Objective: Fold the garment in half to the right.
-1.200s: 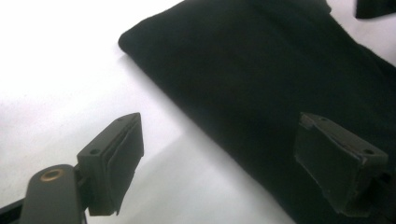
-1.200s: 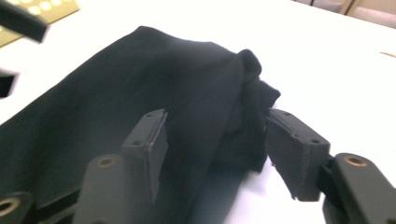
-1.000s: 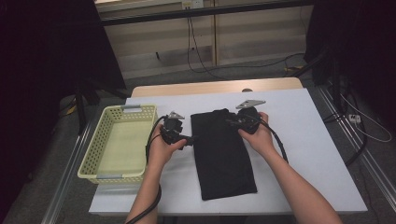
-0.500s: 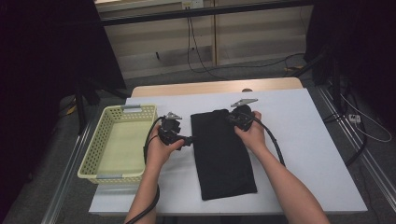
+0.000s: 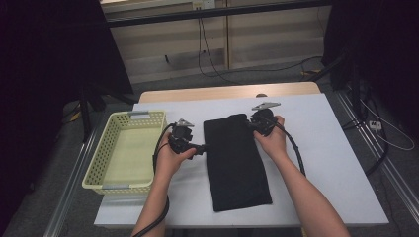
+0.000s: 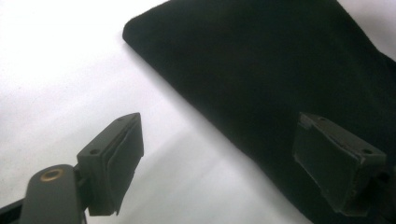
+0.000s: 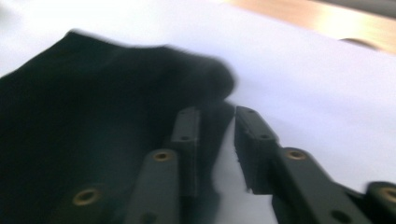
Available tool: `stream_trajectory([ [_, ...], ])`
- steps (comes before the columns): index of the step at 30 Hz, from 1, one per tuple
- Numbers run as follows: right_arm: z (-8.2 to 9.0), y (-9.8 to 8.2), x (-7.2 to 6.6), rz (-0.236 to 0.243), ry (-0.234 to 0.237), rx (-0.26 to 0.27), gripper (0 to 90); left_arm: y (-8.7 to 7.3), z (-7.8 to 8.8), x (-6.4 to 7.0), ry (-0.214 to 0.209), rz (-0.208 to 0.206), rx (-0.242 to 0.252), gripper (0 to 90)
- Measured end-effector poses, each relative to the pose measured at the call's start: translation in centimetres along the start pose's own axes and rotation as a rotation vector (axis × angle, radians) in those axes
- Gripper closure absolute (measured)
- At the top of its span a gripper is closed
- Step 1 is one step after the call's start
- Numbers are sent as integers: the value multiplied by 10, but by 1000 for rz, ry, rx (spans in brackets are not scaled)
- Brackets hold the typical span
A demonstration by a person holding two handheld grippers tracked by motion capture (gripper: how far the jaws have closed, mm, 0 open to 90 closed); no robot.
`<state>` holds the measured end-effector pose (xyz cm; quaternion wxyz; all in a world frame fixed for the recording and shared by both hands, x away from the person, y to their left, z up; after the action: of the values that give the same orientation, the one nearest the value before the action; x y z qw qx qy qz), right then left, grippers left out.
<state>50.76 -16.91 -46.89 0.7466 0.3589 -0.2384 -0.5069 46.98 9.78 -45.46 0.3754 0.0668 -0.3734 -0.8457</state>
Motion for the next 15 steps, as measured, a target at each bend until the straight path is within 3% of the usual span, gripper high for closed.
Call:
stream_trajectory([
  [3, 2, 4, 6, 25, -74, 17, 735, 0, 0, 0, -3, 1, -3, 170],
  [6, 2, 7, 6, 46, -71, 23, 744, -1, -1, 0, -2, -3, -8, 170],
  [8, 4, 10, 4, 20, -41, 47, 767, 0, -1, 1, -1, -1, -3, 170],
  [10, 6, 14, 0, 32, -27, 66, 819, 0, 0, 1, 0, -5, -3, 170],
  [13, 6, 17, -12, 50, 26, 73, 819, 0, -1, 1, 0, -4, -7, 169],
  [15, 1, 15, -19, 80, 48, 46, 809, -1, -2, 1, 0, -5, -7, 170],
])
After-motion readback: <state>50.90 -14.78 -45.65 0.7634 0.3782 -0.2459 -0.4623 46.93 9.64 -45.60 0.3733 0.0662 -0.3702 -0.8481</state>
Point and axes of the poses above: each handheld gripper's, and its own axes: z roughly backward along the jaws, y roughly out of its top, x roughly to its right, the point moved 4 cm from there along -z, roughly forward along the jaws, and after that the axes turned 2 degrees about -y, right-handed, at the moved point
